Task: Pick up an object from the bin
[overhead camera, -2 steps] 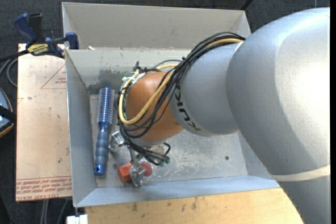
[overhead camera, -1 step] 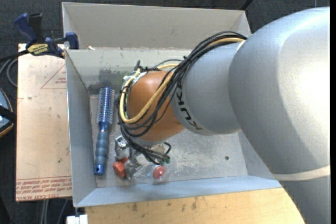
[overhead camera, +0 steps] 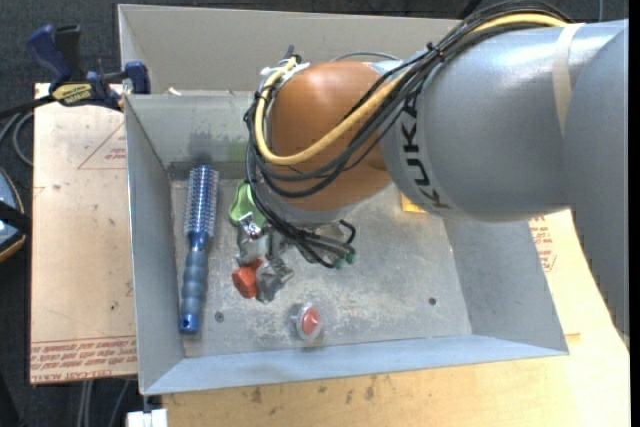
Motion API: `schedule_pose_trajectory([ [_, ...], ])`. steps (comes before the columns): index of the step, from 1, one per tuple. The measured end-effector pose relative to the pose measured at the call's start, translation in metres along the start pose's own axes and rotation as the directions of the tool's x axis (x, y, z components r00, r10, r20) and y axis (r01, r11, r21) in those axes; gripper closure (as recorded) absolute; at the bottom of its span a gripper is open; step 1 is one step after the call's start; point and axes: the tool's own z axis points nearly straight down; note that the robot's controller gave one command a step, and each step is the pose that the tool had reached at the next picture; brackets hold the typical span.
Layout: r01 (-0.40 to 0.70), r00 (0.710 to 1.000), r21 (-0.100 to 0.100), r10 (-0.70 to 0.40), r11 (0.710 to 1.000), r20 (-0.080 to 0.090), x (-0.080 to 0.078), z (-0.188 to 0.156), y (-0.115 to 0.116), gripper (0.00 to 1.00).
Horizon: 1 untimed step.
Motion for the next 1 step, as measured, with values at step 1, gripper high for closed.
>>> schedule_pose_trajectory([
  [1,0.198,0.980,0.000,-0.198,0.980,0.000,-0.0133,-0.0914,-0.0037,1.00],
])
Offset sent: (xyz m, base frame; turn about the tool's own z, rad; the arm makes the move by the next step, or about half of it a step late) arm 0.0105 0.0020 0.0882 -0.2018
